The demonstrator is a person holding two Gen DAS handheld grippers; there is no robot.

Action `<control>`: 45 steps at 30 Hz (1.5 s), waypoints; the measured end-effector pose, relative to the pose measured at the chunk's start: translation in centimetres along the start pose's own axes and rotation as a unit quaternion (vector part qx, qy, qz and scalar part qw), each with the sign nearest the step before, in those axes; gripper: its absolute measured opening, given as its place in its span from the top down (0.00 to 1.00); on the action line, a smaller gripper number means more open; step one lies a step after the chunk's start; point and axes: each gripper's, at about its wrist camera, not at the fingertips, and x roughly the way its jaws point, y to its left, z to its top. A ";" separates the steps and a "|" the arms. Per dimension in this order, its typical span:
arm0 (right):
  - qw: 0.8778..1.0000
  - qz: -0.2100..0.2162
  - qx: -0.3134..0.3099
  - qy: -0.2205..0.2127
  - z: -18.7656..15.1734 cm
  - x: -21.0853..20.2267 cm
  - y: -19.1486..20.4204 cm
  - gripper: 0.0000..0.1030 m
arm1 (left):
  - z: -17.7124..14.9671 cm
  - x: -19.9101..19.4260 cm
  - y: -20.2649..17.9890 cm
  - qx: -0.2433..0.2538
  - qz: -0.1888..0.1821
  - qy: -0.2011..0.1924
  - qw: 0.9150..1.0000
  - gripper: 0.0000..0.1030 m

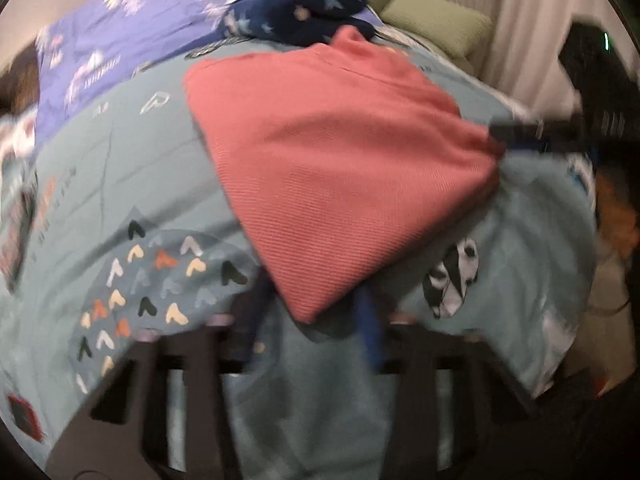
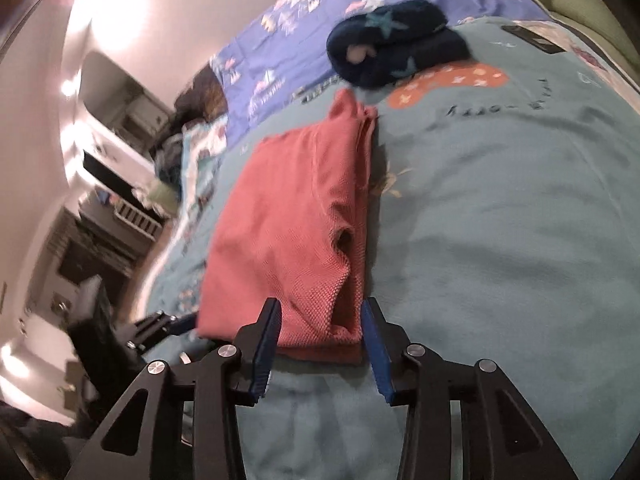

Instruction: Fold small clothes

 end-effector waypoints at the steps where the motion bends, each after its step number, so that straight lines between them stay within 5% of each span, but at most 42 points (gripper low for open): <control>1: 1.000 0.005 0.007 0.009 0.1 0.2 0.0 0.94 | 0.1 -0.3 0.4 -0.014 -0.011 -0.003 1.000 0.84; 5: 0.995 0.090 0.043 -0.029 0.3 -2.7 -0.2 0.95 | -0.1 -2.2 1.4 -0.031 -0.012 -0.026 0.999 0.86; 12: 0.997 0.029 0.057 0.046 -1.4 0.7 -2.1 0.91 | -2.1 -1.4 2.4 -0.040 -0.031 0.021 0.998 0.92; 19: 1.000 -0.019 0.013 -0.006 0.2 -2.1 -0.3 0.86 | -0.9 -4.4 1.7 -0.006 -0.044 -0.007 0.999 0.92; 24: 0.999 0.018 -0.019 -0.034 1.9 -0.9 2.4 0.86 | 3.1 -3.7 0.9 -0.021 -0.098 -0.056 0.993 0.92; 26: 0.999 0.001 -0.027 -0.019 1.9 0.8 2.3 0.86 | 3.6 -1.7 0.6 -0.009 -0.080 -0.041 0.996 0.91; 28: 0.996 -0.078 -0.033 -0.003 0.9 2.4 1.2 0.90 | 3.1 1.3 1.0 0.001 -0.018 0.003 1.000 0.92; 29: 0.993 -0.116 -0.038 -0.002 0.3 3.1 0.6 0.88 | 2.6 1.9 1.5 -0.002 -0.017 0.004 1.000 0.92; 38: 0.993 -0.082 -0.060 -0.059 2.9 -0.2 2.5 0.85 | 5.0 -0.8 2.3 -0.024 -0.028 -0.041 0.998 0.80; 45: 0.995 -0.039 -0.068 -0.055 7.4 3.8 3.9 0.85 | 10.6 1.5 2.6 -0.011 -0.016 -0.069 0.997 0.72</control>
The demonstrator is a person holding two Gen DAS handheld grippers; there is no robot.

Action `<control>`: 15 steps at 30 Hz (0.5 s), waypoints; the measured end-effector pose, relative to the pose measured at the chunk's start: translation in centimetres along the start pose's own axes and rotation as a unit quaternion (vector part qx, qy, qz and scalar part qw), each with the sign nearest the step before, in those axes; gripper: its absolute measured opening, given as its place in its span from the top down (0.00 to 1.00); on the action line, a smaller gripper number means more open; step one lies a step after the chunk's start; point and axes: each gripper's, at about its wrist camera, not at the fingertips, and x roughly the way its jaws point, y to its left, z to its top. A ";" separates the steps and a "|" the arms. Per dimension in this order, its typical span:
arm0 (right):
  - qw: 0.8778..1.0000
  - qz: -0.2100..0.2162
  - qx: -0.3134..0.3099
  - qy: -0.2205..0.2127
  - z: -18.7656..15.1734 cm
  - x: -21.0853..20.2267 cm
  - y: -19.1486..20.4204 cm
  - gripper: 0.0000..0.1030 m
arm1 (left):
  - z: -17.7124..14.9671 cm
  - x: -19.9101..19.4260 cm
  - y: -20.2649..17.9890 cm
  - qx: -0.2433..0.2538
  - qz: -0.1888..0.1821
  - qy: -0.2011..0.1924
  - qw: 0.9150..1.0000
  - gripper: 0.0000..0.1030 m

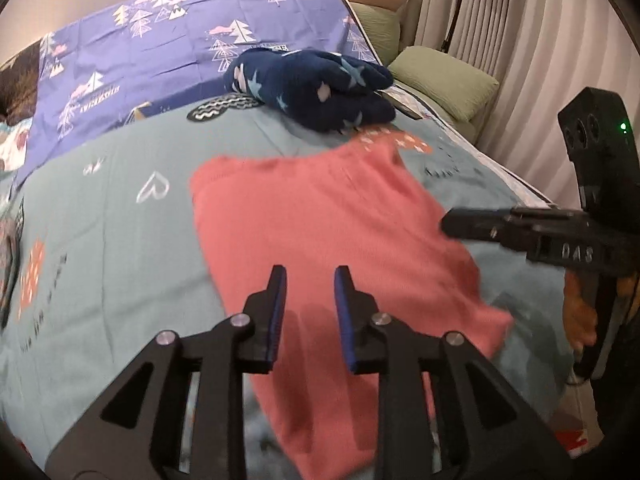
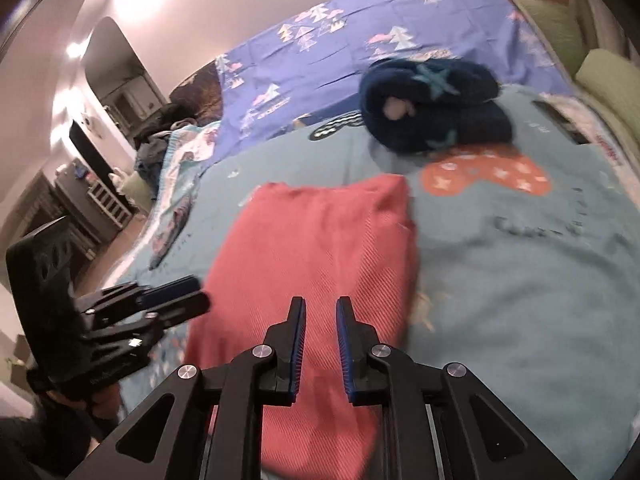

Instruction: Fold small clothes

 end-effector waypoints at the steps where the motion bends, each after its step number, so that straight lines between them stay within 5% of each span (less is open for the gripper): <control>1: 1.000 -0.011 0.004 0.004 0.3 1.1 -0.5 0.85 | 0.5 0.7 0.1 0.003 0.003 0.001 1.000 0.67; 6: 0.993 -0.097 0.058 0.022 -0.2 3.3 -5.1 0.85 | 0.3 4.8 3.0 -0.016 0.063 0.034 0.997 0.50; 11: 0.994 -0.098 0.052 0.004 0.6 1.7 -4.5 0.84 | 0.3 4.2 4.2 -0.042 0.042 0.027 0.998 0.47; 15: 0.998 -0.053 0.017 -0.023 2.6 1.5 -2.5 0.84 | 1.9 3.2 3.7 -0.034 0.030 -0.006 0.999 0.47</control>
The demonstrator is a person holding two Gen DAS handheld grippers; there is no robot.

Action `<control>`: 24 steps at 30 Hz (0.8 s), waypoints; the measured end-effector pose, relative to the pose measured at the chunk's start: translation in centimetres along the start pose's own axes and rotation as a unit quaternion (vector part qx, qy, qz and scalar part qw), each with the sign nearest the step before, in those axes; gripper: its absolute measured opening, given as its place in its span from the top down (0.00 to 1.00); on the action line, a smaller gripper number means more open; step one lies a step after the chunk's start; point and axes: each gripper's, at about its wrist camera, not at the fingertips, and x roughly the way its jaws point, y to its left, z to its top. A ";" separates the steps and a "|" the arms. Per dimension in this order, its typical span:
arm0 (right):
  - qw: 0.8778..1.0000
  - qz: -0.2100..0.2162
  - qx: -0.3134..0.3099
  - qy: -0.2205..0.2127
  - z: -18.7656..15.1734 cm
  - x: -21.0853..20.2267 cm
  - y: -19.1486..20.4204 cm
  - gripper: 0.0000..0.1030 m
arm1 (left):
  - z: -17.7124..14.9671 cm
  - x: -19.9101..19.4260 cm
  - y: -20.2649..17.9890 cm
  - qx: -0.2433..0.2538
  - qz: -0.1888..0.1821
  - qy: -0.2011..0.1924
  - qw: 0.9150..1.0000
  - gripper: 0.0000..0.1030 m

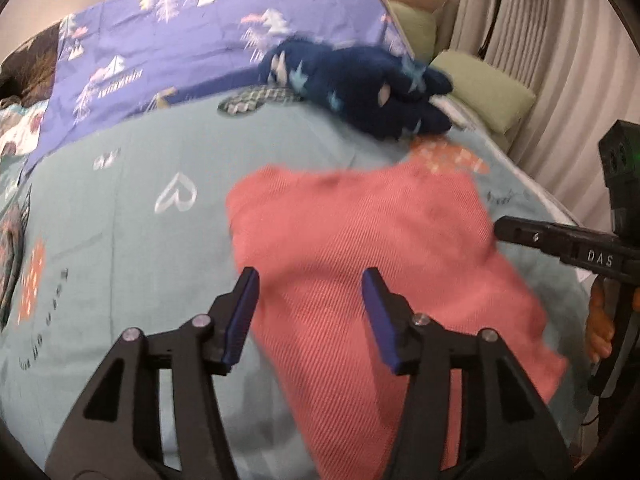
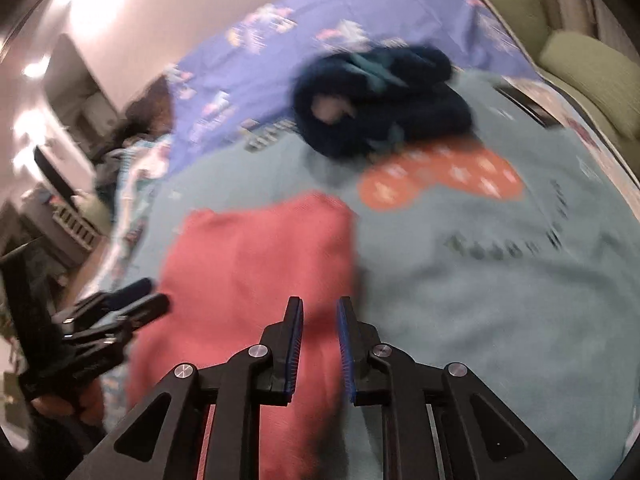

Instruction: Fold small clothes

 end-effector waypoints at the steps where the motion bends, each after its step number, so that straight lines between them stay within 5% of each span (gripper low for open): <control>1: 1.000 0.003 -0.009 -0.001 0.3 0.3 0.3 0.84 | 0.5 0.0 -0.1 0.003 -0.003 -0.007 1.000 0.47; 7: 0.998 -0.048 -0.013 0.040 1.2 4.6 -0.4 0.85 | 1.8 4.0 0.5 0.017 0.020 0.018 0.999 0.46; 9: 0.997 -0.063 -0.014 0.036 1.0 5.1 -0.8 0.85 | 1.1 5.4 1.5 0.007 0.034 0.028 0.999 0.35; 14: 0.994 -0.092 -0.052 0.030 0.8 5.0 0.7 0.83 | 0.8 5.6 3.0 -0.036 0.001 0.029 0.999 0.31; 24: 0.993 -0.101 -0.047 0.028 0.8 4.1 0.8 0.82 | 0.8 4.8 3.0 -0.039 0.000 0.025 0.999 0.31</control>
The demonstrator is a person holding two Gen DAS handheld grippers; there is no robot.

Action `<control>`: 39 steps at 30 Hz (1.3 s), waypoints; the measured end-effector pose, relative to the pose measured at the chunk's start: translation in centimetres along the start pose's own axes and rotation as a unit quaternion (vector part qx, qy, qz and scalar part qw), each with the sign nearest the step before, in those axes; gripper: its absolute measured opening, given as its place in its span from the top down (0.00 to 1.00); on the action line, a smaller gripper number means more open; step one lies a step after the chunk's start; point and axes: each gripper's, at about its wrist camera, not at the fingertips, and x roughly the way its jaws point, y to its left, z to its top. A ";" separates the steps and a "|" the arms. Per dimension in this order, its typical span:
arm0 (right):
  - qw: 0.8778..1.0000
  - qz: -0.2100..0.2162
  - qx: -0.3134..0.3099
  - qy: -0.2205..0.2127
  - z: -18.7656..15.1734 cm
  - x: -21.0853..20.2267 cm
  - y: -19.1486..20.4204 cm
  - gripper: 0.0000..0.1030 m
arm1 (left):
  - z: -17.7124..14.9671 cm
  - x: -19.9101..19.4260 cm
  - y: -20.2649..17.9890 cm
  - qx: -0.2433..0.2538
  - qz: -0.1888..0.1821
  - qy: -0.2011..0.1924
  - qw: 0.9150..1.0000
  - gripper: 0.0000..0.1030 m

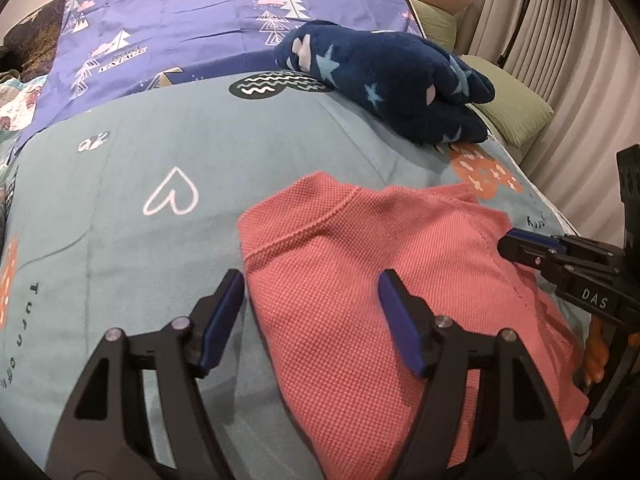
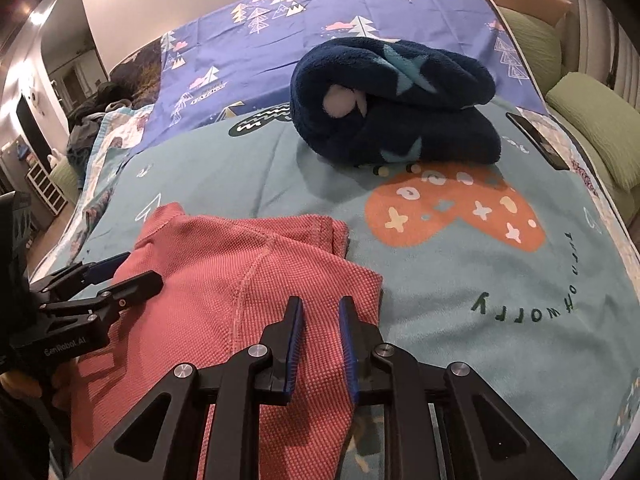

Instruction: Fold small clothes

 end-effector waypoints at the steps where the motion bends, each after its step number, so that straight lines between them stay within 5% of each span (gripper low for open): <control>1: 1.000 -0.003 0.001 -0.001 -0.1 -0.4 0.0 0.82 | 0.0 -0.3 0.0 0.001 0.001 -0.002 1.000 0.31; 13: 0.999 -0.040 -0.004 -0.020 -1.6 -5.4 0.6 0.78 | -2.4 -4.5 0.7 -0.016 -0.014 0.000 1.000 0.31; 18: 1.000 -0.007 0.005 -0.006 -3.2 -6.0 0.8 0.73 | -3.8 -4.8 0.3 -0.028 -0.050 0.015 0.998 0.26; 21: 0.998 -0.003 0.018 0.056 -5.5 -3.8 0.5 0.66 | -5.6 -3.5 -0.1 -0.027 -0.050 0.038 0.998 0.26; 26: 0.996 0.038 0.069 0.040 -7.2 -6.6 -1.4 0.66 | -6.4 -5.8 -0.3 -0.048 -0.078 0.040 0.995 0.26; 34: 0.986 0.116 0.094 0.072 -11.5 -9.3 -2.0 0.60 | -11.0 -12.0 -2.4 0.028 -0.085 0.028 0.996 0.26; 39: 0.982 0.142 0.101 0.074 -12.5 -9.3 -1.8 0.54 | -13.5 -12.2 -4.2 0.084 -0.065 0.050 0.993 0.26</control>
